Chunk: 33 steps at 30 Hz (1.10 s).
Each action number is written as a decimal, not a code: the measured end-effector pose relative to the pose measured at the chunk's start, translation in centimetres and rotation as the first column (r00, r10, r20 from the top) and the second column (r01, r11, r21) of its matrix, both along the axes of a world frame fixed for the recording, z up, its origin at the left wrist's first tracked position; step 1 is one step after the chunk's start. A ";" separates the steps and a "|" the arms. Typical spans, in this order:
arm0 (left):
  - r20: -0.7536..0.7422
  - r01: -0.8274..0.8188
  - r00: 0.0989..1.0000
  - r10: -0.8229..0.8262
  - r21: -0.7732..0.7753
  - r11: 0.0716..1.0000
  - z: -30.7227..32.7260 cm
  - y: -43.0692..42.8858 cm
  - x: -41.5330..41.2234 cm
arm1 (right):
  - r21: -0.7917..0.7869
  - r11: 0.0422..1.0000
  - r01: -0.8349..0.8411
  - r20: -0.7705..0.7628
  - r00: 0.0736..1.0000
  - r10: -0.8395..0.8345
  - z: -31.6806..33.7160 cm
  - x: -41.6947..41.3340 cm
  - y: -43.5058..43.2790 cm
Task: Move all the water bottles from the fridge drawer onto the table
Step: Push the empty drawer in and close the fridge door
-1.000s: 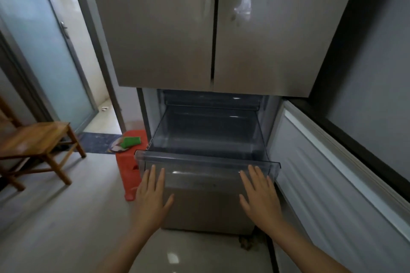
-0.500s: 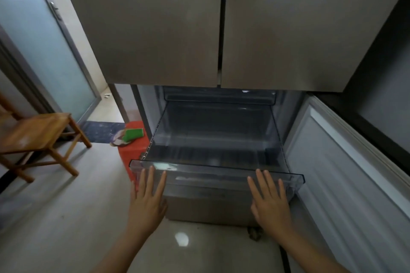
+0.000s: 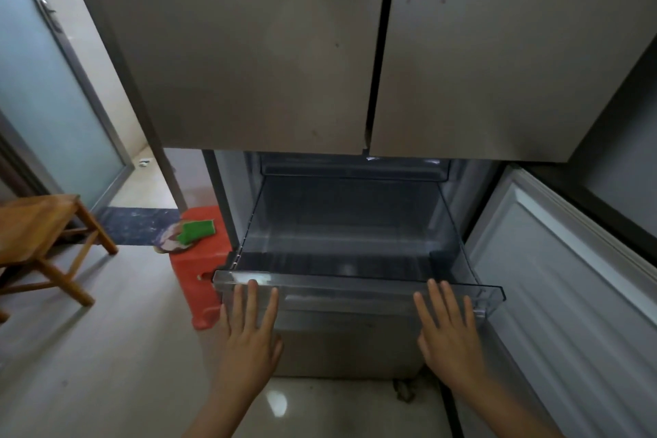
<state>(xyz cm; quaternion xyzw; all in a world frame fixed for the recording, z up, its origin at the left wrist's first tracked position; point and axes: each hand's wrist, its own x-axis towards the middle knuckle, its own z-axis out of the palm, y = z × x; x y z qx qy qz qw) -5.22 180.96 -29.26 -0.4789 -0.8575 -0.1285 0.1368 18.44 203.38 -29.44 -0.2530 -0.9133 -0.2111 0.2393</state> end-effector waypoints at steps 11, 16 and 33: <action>0.102 0.002 0.995 0.011 -0.126 0.992 2.0 6.9 -4.6 | -0.211 0.964 0.164 0.107 0.984 -0.144 3.0 -5.6 5.2; 0.138 -0.062 0.986 0.093 -0.215 0.975 4.7 10.6 -7.0 | -0.321 0.903 0.287 0.212 0.951 -0.227 4.6 -9.9 7.1; 0.167 -0.071 0.972 0.164 -0.457 0.887 7.7 15.2 -9.8 | -0.365 0.839 0.403 0.352 0.894 -0.276 8.4 -13.6 10.7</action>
